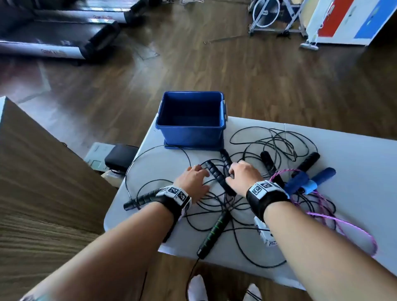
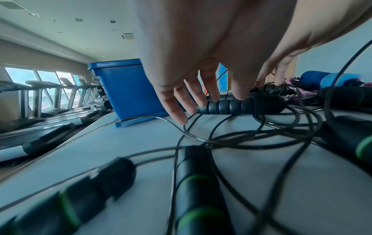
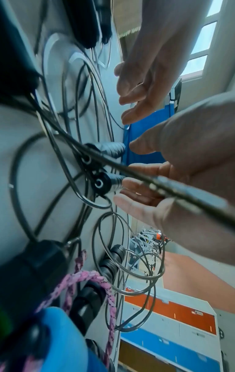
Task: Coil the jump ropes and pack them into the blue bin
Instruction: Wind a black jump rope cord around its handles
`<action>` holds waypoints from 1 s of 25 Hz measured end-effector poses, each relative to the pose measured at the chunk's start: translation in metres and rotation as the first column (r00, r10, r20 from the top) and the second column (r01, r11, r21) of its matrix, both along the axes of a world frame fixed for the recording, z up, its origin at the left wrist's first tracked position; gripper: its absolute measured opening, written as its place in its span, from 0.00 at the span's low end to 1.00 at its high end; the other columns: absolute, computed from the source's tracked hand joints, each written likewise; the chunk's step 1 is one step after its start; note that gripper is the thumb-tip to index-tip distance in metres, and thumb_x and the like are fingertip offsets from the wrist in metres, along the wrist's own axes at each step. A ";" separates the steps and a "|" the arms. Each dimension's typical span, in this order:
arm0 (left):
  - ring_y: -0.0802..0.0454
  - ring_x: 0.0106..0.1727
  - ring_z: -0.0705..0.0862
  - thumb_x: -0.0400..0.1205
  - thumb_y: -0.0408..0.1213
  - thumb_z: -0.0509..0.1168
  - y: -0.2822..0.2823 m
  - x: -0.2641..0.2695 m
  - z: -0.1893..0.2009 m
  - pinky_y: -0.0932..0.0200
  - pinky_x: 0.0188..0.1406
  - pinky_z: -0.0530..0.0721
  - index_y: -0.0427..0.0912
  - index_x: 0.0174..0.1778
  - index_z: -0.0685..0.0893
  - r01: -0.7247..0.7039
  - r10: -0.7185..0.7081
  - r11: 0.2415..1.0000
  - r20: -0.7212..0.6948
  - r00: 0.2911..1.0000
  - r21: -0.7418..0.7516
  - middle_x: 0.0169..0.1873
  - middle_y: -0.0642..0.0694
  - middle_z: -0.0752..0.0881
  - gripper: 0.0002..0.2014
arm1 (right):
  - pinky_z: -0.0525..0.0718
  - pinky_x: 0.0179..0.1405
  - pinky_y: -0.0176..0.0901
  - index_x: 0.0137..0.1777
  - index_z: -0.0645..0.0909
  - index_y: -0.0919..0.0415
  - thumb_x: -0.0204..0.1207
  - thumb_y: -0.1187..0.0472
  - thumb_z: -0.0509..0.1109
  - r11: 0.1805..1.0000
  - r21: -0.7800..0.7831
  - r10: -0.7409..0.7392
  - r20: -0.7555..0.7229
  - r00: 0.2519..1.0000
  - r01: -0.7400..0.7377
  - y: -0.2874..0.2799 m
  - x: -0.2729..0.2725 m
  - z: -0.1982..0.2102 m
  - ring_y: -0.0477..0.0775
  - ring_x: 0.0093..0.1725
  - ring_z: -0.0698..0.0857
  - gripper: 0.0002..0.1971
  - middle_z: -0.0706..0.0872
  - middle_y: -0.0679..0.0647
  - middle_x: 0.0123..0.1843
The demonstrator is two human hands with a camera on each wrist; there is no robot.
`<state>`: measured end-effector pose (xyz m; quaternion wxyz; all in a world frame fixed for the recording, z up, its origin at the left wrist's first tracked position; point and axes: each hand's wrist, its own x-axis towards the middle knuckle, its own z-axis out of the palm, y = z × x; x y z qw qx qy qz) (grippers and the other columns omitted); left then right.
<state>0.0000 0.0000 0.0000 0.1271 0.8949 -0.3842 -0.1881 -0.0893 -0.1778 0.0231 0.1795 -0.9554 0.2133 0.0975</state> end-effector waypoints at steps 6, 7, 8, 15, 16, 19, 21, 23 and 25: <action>0.42 0.76 0.69 0.80 0.41 0.68 -0.050 0.009 -0.013 0.44 0.71 0.80 0.55 0.78 0.75 0.090 -0.092 0.994 0.032 0.995 0.063 0.77 0.49 0.69 0.28 | 0.84 0.53 0.47 0.59 0.83 0.59 0.79 0.52 0.70 0.997 -0.020 -0.073 -0.113 0.991 0.071 -0.021 0.033 -0.014 0.65 0.58 0.87 0.14 0.89 0.62 0.57; 0.41 0.77 0.68 0.79 0.40 0.68 -0.053 0.008 -0.016 0.44 0.72 0.79 0.55 0.77 0.75 0.111 -0.116 0.990 0.043 0.992 0.091 0.78 0.48 0.68 0.28 | 0.84 0.53 0.46 0.59 0.84 0.59 0.79 0.52 0.71 0.997 -0.008 -0.074 -0.133 0.988 0.074 -0.022 0.033 -0.019 0.65 0.57 0.87 0.14 0.90 0.62 0.57; 0.39 0.76 0.67 0.79 0.39 0.68 -0.054 0.006 -0.019 0.45 0.72 0.79 0.55 0.76 0.76 0.124 -0.131 0.986 0.057 0.990 0.110 0.78 0.47 0.67 0.26 | 0.84 0.52 0.46 0.58 0.84 0.59 0.79 0.51 0.72 0.997 0.011 -0.078 -0.150 0.986 0.081 -0.025 0.033 -0.022 0.65 0.57 0.88 0.14 0.90 0.62 0.57; 0.38 0.62 0.77 0.83 0.42 0.69 -0.047 0.012 -0.031 0.40 0.56 0.87 0.54 0.63 0.82 0.131 -0.127 0.991 0.132 0.983 -0.024 0.65 0.47 0.72 0.13 | 0.74 0.35 0.44 0.35 0.80 0.56 0.74 0.51 0.74 0.948 0.244 -0.188 -0.094 0.978 0.206 -0.045 0.023 -0.016 0.56 0.39 0.82 0.11 0.84 0.50 0.34; 0.37 0.60 0.78 0.82 0.40 0.70 -0.045 0.013 -0.030 0.39 0.56 0.86 0.53 0.63 0.83 0.121 -0.111 0.990 0.129 0.985 -0.076 0.65 0.46 0.73 0.14 | 0.75 0.34 0.44 0.34 0.80 0.57 0.74 0.51 0.75 0.937 0.277 -0.198 -0.076 0.977 0.211 -0.045 0.020 -0.013 0.56 0.37 0.81 0.13 0.83 0.50 0.32; 0.36 0.55 0.80 0.76 0.33 0.76 -0.040 0.016 -0.017 0.40 0.54 0.87 0.50 0.63 0.85 0.125 -0.079 0.951 0.168 0.983 -0.282 0.65 0.44 0.76 0.20 | 0.84 0.47 0.50 0.38 0.86 0.59 0.72 0.50 0.75 0.875 0.436 -0.230 -0.006 0.973 0.209 -0.048 0.010 -0.007 0.61 0.44 0.87 0.11 0.89 0.53 0.35; 0.37 0.57 0.80 0.75 0.33 0.78 -0.039 0.016 -0.003 0.45 0.56 0.86 0.50 0.63 0.85 0.164 -0.091 0.914 0.207 0.974 -0.372 0.66 0.45 0.77 0.21 | 0.87 0.54 0.55 0.41 0.89 0.58 0.68 0.49 0.76 0.797 0.565 -0.293 0.049 0.955 0.215 -0.048 0.003 0.000 0.60 0.47 0.90 0.12 0.93 0.54 0.40; 0.39 0.59 0.79 0.74 0.33 0.76 -0.037 0.018 0.013 0.47 0.59 0.83 0.50 0.64 0.84 0.210 -0.112 0.886 0.248 0.962 -0.413 0.68 0.47 0.77 0.22 | 0.88 0.59 0.58 0.42 0.91 0.55 0.69 0.50 0.75 0.716 0.664 -0.361 0.087 0.929 0.216 -0.044 -0.003 0.010 0.58 0.50 0.91 0.10 0.94 0.53 0.42; 0.41 0.58 0.78 0.74 0.33 0.75 -0.035 0.020 0.025 0.46 0.61 0.81 0.48 0.66 0.82 0.250 -0.133 0.866 0.282 0.950 -0.433 0.68 0.49 0.77 0.24 | 0.88 0.62 0.64 0.43 0.92 0.55 0.76 0.58 0.74 0.598 0.773 -0.430 0.086 0.899 0.212 -0.037 -0.008 0.018 0.60 0.53 0.92 0.05 0.94 0.56 0.46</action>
